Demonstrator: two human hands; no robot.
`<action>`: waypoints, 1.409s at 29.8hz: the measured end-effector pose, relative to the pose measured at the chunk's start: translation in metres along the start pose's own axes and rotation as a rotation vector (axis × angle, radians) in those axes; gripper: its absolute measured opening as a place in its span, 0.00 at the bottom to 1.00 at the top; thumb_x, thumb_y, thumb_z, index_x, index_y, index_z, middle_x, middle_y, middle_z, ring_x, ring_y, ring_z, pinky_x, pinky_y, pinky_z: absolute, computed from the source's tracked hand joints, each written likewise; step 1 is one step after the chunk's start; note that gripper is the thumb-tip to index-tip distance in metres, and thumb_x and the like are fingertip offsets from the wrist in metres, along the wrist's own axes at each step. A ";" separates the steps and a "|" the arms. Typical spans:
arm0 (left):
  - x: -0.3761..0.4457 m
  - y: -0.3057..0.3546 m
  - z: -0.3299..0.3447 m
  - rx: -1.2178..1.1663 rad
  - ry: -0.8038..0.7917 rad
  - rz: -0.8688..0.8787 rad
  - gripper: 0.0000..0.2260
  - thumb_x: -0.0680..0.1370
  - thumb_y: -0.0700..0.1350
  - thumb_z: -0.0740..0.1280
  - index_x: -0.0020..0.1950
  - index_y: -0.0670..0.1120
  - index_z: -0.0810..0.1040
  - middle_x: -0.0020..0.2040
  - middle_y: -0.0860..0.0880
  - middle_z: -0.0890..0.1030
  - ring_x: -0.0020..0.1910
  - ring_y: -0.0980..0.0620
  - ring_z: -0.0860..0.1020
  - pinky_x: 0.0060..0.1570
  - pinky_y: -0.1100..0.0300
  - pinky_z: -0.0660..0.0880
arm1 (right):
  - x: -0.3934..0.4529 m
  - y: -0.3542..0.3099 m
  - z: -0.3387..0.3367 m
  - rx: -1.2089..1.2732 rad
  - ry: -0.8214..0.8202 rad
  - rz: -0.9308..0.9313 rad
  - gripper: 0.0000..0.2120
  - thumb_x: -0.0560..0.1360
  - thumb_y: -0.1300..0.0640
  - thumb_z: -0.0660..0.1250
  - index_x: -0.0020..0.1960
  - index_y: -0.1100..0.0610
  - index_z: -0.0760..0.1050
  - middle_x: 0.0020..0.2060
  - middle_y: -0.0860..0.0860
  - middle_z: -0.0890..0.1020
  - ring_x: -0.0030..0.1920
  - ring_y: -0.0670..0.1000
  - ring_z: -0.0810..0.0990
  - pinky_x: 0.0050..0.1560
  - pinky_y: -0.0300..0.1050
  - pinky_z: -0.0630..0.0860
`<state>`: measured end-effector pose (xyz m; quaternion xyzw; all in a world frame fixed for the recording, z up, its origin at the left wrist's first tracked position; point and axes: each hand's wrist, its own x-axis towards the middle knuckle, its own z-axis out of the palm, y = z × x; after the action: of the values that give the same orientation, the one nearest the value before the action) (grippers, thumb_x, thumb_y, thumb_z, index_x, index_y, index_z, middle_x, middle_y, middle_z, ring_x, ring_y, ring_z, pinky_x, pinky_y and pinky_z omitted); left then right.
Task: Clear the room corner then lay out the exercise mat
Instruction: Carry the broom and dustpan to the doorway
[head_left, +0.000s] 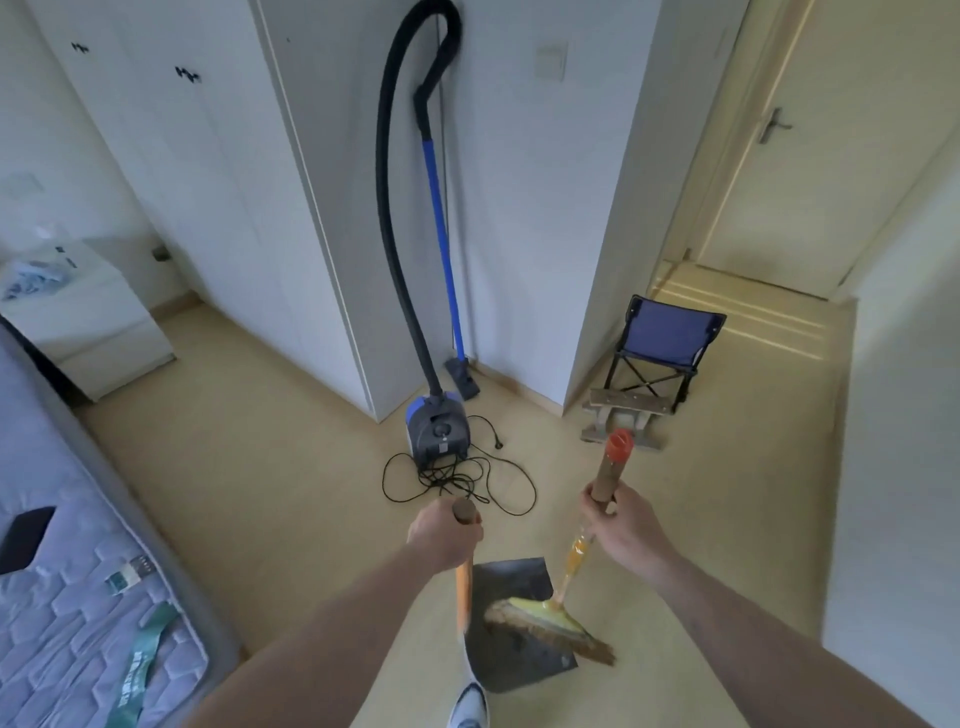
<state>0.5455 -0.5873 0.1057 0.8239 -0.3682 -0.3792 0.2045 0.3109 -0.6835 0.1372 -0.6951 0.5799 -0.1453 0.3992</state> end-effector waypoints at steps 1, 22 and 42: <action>0.023 0.014 -0.002 0.020 -0.001 0.010 0.05 0.70 0.50 0.70 0.44 0.57 0.82 0.43 0.54 0.82 0.45 0.52 0.81 0.49 0.54 0.82 | 0.023 -0.002 -0.007 -0.007 0.012 0.014 0.10 0.81 0.45 0.66 0.54 0.51 0.75 0.46 0.49 0.84 0.43 0.50 0.85 0.49 0.49 0.81; 0.267 0.246 0.026 0.110 0.090 0.023 0.09 0.73 0.60 0.69 0.42 0.56 0.81 0.37 0.53 0.83 0.39 0.52 0.82 0.42 0.57 0.82 | 0.327 0.048 -0.174 0.018 0.021 -0.005 0.11 0.80 0.44 0.67 0.53 0.52 0.78 0.45 0.46 0.84 0.47 0.48 0.84 0.52 0.51 0.82; 0.489 0.365 0.012 -0.017 0.106 -0.044 0.03 0.75 0.51 0.69 0.47 0.56 0.82 0.44 0.52 0.83 0.46 0.49 0.82 0.51 0.50 0.83 | 0.603 0.028 -0.226 -0.106 -0.113 -0.011 0.11 0.81 0.47 0.67 0.51 0.55 0.78 0.42 0.47 0.84 0.45 0.48 0.83 0.51 0.48 0.79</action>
<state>0.5871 -1.1961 0.0917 0.8489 -0.3353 -0.3427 0.2224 0.3132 -1.3276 0.1043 -0.7256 0.5595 -0.0771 0.3930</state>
